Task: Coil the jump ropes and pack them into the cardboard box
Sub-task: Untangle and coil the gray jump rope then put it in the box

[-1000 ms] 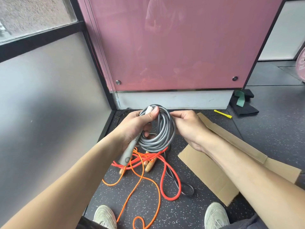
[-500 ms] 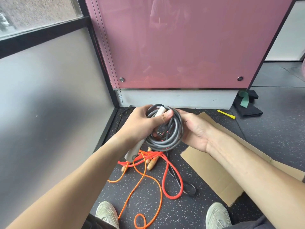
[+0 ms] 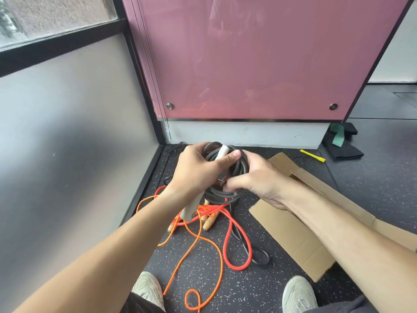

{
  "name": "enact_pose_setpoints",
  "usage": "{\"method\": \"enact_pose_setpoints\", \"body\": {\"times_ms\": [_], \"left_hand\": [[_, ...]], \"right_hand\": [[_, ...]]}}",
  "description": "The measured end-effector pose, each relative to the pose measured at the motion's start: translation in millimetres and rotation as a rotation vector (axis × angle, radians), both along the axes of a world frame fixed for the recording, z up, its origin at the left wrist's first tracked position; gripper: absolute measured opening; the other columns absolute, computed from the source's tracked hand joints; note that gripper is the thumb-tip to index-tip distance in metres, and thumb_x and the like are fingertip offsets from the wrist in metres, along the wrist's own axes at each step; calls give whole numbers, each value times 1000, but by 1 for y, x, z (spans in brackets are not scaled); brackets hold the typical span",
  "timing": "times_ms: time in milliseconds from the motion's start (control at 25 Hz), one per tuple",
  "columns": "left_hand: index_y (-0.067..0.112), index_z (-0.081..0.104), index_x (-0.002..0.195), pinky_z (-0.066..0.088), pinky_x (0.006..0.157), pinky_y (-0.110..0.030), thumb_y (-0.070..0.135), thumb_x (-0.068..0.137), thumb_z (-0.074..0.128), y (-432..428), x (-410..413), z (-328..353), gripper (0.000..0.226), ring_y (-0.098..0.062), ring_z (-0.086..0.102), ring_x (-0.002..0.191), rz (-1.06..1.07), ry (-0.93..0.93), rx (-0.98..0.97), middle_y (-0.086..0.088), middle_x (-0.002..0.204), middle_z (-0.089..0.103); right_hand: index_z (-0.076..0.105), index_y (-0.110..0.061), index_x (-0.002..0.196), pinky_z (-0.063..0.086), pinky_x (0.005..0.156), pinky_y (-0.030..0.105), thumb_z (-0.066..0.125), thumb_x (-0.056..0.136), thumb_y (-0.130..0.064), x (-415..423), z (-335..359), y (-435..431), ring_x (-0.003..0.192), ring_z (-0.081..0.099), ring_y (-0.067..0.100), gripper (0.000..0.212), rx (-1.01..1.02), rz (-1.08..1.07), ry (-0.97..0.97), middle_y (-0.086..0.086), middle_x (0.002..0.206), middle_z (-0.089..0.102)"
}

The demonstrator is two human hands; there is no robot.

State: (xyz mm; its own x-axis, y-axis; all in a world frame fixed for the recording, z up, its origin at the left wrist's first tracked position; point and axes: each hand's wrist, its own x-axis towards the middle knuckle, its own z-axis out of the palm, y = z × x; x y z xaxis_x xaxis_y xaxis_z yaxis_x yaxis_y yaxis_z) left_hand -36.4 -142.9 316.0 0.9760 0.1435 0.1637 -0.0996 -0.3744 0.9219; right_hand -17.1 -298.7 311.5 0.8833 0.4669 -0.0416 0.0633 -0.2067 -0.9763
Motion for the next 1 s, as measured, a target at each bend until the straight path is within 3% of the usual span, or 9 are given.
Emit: {"method": "enact_pose_setpoints", "body": {"times_ms": [120,200,280,360,520,680,760,880,1000], "left_hand": [[19,73,82,58,63,-38,47,75,84,-2,2,0,31,-8,64,61,69,-60,44,4,73,75],[21,74,82,56,59,-31,46,76,84,1,5,2,28,-7,63,57,128,-80,39,9,72,74],[17,72,81,50,53,-29,47,78,82,6,9,4,32,-11,60,53,176,-81,3,12,64,68],[12,69,79,44,48,-28,49,79,80,12,12,5,38,-17,58,48,198,-79,-38,9,58,58],[7,62,71,40,47,-26,51,80,79,19,13,6,48,-14,54,41,226,-38,-73,-1,55,52],[17,60,59,37,48,-22,53,83,75,40,21,8,46,-11,43,46,387,7,-87,11,44,46],[18,63,59,40,55,-24,51,86,73,50,21,11,43,-11,41,49,366,5,-209,10,47,47],[22,68,63,44,59,-31,48,88,72,43,12,23,36,-10,41,49,141,8,-334,5,54,47],[22,71,68,46,44,-24,49,81,70,14,-4,33,29,-9,42,40,-61,24,-381,6,49,46]], "right_hand": [[65,-25,102,54,73,36,73,60,-20,4,-5,-2,79,67,12,43,-193,-89,-208,-9,86,73],[67,-30,106,54,71,30,75,72,-33,5,-8,-7,76,68,7,35,-358,-149,-484,-10,83,73],[73,-23,96,52,61,32,72,84,-39,3,-9,-7,65,67,15,21,-442,-272,-834,-5,73,72],[72,-13,76,47,50,35,67,90,-38,0,-14,-2,57,62,28,29,-482,-341,-1097,2,63,67],[67,-10,68,42,48,37,67,95,-26,0,-7,-3,52,51,24,32,-341,-359,-1256,2,59,57],[72,-7,74,40,53,25,71,92,-16,-23,15,-12,53,46,14,21,-100,-243,-1284,2,62,59],[69,-9,75,42,55,22,72,91,-16,-30,17,-14,53,51,12,18,-35,-306,-1127,-1,61,61],[58,-15,80,53,58,34,66,97,-18,-11,24,-21,61,66,17,19,333,-583,-387,1,64,65],[53,-7,101,63,65,37,46,107,-16,2,28,-20,80,74,27,13,810,-589,296,14,87,71]]}}
